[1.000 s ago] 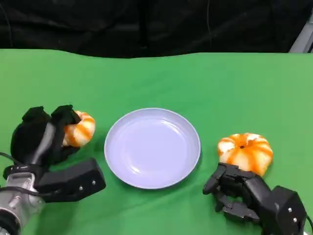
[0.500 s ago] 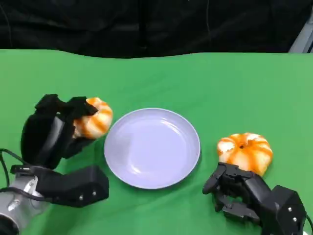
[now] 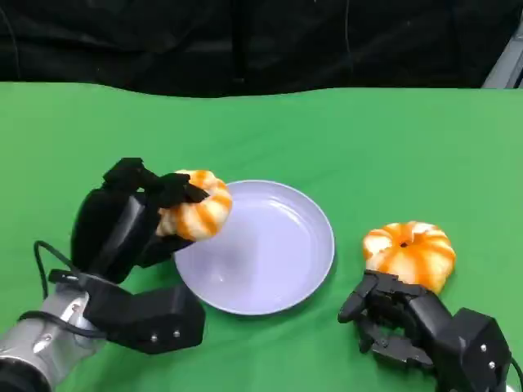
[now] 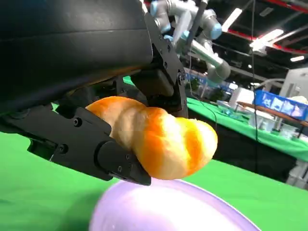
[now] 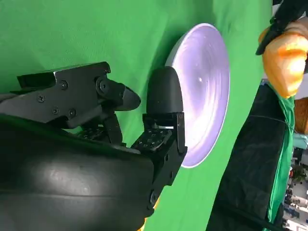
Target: Grasp the bread from the table and place it into the plate.
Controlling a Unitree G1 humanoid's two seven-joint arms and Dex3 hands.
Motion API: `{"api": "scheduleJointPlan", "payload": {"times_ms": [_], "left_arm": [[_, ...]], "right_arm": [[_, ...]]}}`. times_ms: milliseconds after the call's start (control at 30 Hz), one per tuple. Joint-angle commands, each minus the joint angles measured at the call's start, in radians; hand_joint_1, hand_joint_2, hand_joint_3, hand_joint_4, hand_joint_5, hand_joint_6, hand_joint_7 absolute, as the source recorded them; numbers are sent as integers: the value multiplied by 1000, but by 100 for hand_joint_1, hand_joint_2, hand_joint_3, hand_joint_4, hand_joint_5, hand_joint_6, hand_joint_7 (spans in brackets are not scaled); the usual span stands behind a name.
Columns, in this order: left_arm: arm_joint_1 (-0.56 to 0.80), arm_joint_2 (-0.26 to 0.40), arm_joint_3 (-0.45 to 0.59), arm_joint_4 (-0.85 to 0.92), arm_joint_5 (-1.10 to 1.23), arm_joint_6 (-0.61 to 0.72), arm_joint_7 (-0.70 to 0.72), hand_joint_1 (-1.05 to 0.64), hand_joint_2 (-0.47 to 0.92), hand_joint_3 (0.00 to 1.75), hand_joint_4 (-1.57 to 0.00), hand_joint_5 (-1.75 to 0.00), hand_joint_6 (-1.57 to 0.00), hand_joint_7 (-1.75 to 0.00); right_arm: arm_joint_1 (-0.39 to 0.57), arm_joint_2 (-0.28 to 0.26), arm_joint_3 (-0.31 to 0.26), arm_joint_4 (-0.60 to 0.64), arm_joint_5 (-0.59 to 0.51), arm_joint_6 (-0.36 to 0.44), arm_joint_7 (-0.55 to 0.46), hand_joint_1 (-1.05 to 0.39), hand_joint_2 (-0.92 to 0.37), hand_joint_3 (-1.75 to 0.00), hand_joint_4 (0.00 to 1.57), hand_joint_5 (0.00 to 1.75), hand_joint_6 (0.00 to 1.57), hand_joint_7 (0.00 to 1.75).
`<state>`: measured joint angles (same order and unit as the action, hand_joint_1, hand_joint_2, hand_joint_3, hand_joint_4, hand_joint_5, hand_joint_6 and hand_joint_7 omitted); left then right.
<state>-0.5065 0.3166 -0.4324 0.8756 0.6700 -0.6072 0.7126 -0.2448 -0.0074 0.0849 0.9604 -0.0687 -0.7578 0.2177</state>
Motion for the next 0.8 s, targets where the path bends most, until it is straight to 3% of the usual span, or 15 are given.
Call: {"api": "scheduleJointPlan", "payload": {"times_ms": [33, 533, 800], "left_arm": [[-13, -6, -10, 16, 14, -15, -35, 0, 90, 8, -72, -145, -97, -81], [-140, -96, -47, 208, 25, -60, -56, 0, 91, 5, -69, -154, -98, -78], [-174, -124, -45, 268, 8, -65, -123, -1, 92, 5, -72, -144, -107, -55]], "right_arm": [[18, -9, -2, 7, -5, 31, -6, 2, -88, -63, 68, 175, 70, 137], [24, -9, 5, -5, -19, 27, -28, 3, -88, -62, 68, 175, 70, 137], [26, -5, 4, -6, -14, 20, -25, 2, -87, -63, 68, 175, 71, 137]]}}
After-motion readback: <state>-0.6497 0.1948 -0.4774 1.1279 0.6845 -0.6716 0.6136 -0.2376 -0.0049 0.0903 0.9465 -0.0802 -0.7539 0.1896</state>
